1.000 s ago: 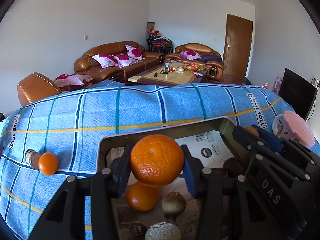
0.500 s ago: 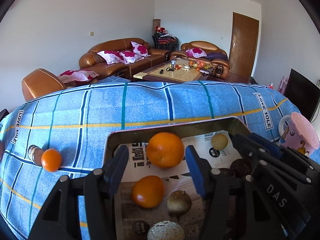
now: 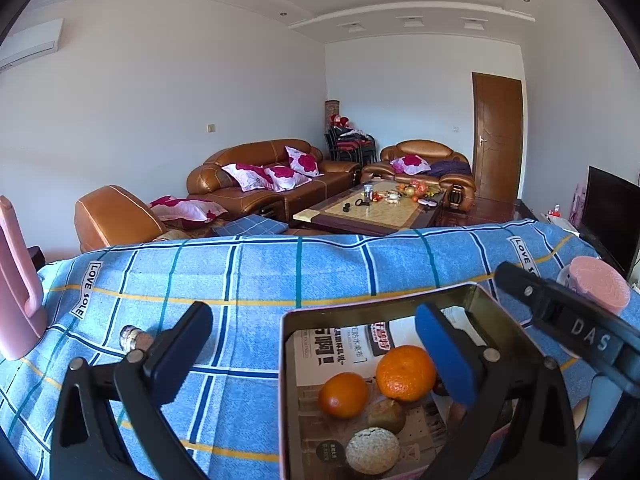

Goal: Organize fruits
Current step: 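Move both open tools from the tin toward the last orange and jar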

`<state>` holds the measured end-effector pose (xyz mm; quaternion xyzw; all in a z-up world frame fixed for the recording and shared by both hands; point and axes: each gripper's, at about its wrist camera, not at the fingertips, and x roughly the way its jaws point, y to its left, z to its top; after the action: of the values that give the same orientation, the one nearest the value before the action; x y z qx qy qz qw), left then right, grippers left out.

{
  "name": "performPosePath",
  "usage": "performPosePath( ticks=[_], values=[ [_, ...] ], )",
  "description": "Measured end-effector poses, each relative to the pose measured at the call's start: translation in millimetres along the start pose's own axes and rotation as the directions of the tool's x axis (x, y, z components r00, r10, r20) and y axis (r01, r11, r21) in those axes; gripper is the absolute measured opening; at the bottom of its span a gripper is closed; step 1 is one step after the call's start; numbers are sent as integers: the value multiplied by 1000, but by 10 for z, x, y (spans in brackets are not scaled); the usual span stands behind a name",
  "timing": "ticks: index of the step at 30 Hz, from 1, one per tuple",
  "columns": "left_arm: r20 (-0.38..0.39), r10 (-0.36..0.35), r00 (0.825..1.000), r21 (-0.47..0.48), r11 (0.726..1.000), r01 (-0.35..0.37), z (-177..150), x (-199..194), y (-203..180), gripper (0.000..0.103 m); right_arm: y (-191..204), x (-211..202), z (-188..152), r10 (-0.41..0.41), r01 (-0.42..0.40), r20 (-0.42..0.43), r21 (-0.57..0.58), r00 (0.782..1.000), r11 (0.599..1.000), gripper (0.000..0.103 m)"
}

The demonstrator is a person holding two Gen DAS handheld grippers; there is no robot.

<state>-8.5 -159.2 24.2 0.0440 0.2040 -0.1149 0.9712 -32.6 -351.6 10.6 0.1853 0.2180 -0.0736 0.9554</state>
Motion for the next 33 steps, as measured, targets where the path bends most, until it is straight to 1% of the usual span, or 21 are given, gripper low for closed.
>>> performPosePath(
  ticks=[2,6,7,9,10,11,12,15,19,24,29,33],
  values=[
    [12,22,1000,-7,1000,-22,-18,-35,62,103,34,-109,6,-17,18,60,-16,998,1000,75],
    [40,52,998,-33,998,-50,-40,-115,223,103,119,-279,-14,-101,113,152,-69,983,991,78],
    [53,62,997,-36,998,-60,-52,-145,259,103,129,-331,-17,-113,128,179,-75,977,989,78],
    [76,88,993,-34,996,-86,-77,-177,307,103,167,-433,-39,-142,166,247,-79,959,983,84],
    [84,98,992,-33,995,-95,-93,-190,330,103,183,-472,-52,-159,186,279,-76,947,980,90],
    [87,104,991,-33,994,-102,-105,-197,351,103,188,-507,-67,-171,201,303,-69,938,977,92],
    [87,106,991,-35,994,-104,-117,-201,370,103,187,-530,-79,-176,206,315,-63,933,977,92],
    [88,111,990,-32,994,-109,-150,-201,392,103,154,-581,-102,-180,204,309,-47,934,978,92],
    [73,113,991,-16,994,-113,-197,-188,400,103,176,-619,-142,-204,229,292,-55,934,972,92],
    [80,94,992,-31,995,-91,-227,-257,433,103,195,-765,-248,-237,264,301,-51,924,963,92],
    [75,78,994,-49,996,-75,-264,-333,505,103,226,-889,-325,-262,281,298,-22,918,960,92],
    [65,77,995,-66,995,-73,-288,-373,572,103,284,-948,-378,-285,305,293,-24,913,952,92]
  ],
)
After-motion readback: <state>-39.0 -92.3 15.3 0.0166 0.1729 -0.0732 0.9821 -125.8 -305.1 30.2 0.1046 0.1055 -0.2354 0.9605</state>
